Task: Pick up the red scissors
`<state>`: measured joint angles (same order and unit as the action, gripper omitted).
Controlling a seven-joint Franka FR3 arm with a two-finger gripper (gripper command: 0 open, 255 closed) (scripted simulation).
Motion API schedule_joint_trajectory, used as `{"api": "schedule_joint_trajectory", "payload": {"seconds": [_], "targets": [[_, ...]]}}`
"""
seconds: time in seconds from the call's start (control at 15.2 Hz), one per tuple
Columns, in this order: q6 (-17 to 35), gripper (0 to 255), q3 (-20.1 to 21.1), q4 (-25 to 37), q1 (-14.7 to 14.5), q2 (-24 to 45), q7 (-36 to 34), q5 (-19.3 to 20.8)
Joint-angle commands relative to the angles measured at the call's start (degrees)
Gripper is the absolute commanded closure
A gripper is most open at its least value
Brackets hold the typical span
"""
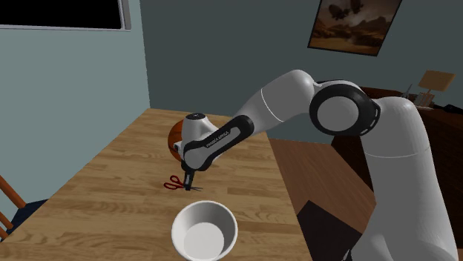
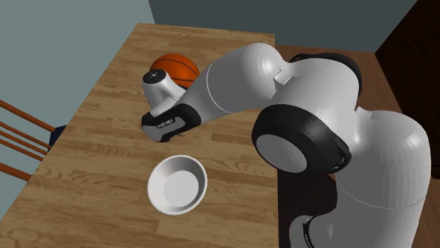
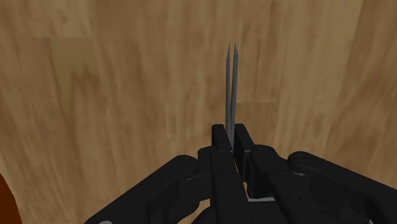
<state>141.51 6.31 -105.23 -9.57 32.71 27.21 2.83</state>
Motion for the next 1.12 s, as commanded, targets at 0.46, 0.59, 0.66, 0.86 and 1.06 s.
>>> {"api": "schedule_joint_trajectory", "payload": {"seconds": [0.46,0.59,0.66,0.86,1.06], "targets": [[-4.42,255,0.39,0.26,0.31,-4.17,0.24,-0.52],[-5.57,255,0.47,0.43,0.37,-5.15,0.30,-0.65],[-6.16,255,0.51,0.57,0.40,-5.60,0.32,-0.72],[-7.95,255,0.63,1.00,0.49,-6.97,0.40,-0.91],[-8.64,255,0.67,1.19,0.52,-7.47,0.43,-0.98]]}}
